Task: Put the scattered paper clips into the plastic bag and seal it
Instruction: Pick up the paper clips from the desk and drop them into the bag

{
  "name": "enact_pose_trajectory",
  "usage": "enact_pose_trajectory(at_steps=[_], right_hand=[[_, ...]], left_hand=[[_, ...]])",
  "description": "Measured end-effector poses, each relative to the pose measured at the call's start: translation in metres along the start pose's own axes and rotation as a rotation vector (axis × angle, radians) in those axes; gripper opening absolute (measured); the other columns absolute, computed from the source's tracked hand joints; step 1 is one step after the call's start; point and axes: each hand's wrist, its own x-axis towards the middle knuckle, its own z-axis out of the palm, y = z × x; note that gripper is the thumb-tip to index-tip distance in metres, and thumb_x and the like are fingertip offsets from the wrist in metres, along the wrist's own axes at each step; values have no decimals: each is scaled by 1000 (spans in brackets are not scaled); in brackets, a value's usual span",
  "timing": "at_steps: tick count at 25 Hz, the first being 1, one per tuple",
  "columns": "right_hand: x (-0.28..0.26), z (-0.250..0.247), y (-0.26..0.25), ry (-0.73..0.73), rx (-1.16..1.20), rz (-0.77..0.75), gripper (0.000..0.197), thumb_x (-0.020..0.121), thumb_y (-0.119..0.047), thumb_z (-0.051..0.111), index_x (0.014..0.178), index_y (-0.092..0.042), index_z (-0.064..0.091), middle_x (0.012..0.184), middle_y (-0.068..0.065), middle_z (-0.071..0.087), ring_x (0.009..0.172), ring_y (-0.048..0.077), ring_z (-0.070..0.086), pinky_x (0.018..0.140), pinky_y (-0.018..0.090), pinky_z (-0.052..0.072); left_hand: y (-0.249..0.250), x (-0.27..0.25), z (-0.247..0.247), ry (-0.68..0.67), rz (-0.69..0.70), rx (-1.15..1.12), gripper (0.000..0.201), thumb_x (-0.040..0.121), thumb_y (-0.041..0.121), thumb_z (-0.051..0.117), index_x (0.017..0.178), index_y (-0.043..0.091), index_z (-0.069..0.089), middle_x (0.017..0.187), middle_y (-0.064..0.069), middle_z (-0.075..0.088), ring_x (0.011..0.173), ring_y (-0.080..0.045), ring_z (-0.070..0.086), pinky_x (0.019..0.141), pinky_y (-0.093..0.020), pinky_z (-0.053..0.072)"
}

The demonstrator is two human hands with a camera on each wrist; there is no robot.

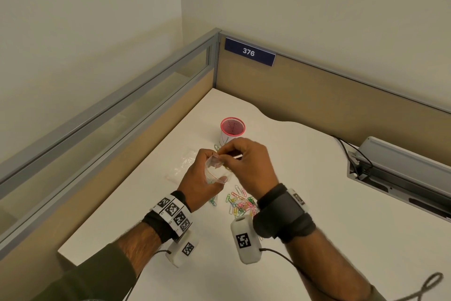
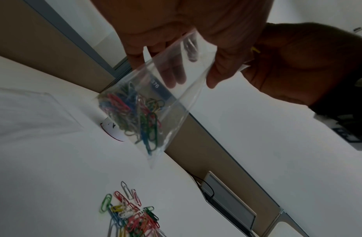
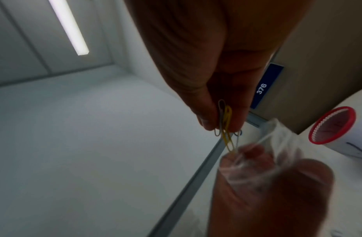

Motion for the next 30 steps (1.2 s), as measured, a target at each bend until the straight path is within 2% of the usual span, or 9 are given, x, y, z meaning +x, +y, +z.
enact_pose_trajectory(at_steps=[3, 6, 8, 10, 14, 17, 21, 26, 30], right_hand=[[-4, 12, 3, -61, -150, -61, 9, 87, -17, 64, 91, -17, 72, 91, -2, 68, 84, 13, 64, 79, 34, 57], [-9, 3, 3, 26, -117, -99, 7, 87, -13, 65, 90, -17, 71, 89, -5, 68, 81, 10, 63, 77, 23, 55], [-8, -10, 14, 135, -80, -99, 7, 86, -10, 67, 88, -16, 70, 87, -5, 68, 79, 8, 63, 73, 16, 52], [-4, -19, 51, 168, -118, -7, 8, 85, -10, 67, 89, -16, 70, 88, -3, 69, 80, 11, 64, 75, 21, 53], [-17, -9, 151, -125, -478, 382, 22, 88, -15, 62, 110, -17, 66, 116, 6, 65, 103, 21, 61, 94, 32, 49], [-37, 20, 186, -309, -615, 496, 33, 92, -12, 50, 124, -15, 57, 127, 10, 51, 119, 27, 50, 100, 34, 45], [-39, 47, 183, -333, -670, 431, 27, 92, -9, 42, 112, -9, 60, 117, 11, 52, 112, 27, 52, 94, 36, 49], [-38, 54, 180, -388, -597, 358, 51, 82, -43, 63, 128, -22, 52, 122, 4, 47, 116, 25, 44, 91, 38, 46], [-46, 56, 185, -409, -691, 265, 30, 90, -31, 56, 117, -17, 59, 117, 5, 51, 113, 25, 47, 88, 39, 50]], left_hand=[[0, 1, -1, 10, 7, -13, 55, 78, 13, 78, 115, 25, 40, 103, 14, 59, 94, -5, 63, 77, -21, 55], [0, -2, -2, 12, 12, -16, 51, 79, 9, 76, 112, 26, 41, 105, 15, 58, 102, 5, 58, 84, -9, 48], [-2, -5, -4, 11, 7, -44, 49, 78, 5, 76, 112, 23, 44, 110, 11, 61, 106, 2, 59, 91, -13, 47], [-4, -7, -9, 14, 1, -63, 50, 77, 4, 76, 113, 21, 46, 113, 9, 62, 109, -3, 60, 96, -22, 48], [-5, -11, -22, 40, 10, -80, 50, 76, 3, 76, 115, 20, 48, 113, 5, 63, 111, -8, 61, 98, -31, 50], [-6, -13, -33, 59, 11, -76, 50, 76, 2, 77, 115, 19, 49, 112, 3, 63, 111, -9, 61, 99, -33, 50], [-8, -13, -39, 80, -1, -86, 51, 76, 2, 77, 116, 17, 48, 113, 1, 63, 112, -12, 62, 99, -34, 51], [-5, -14, -39, 90, 2, -83, 52, 76, 0, 77, 116, 16, 49, 112, 0, 63, 110, -11, 62, 99, -32, 51], [-3, -14, -38, 94, 8, -87, 51, 76, 2, 77, 116, 17, 48, 111, 1, 63, 110, -11, 62, 98, -32, 51]])
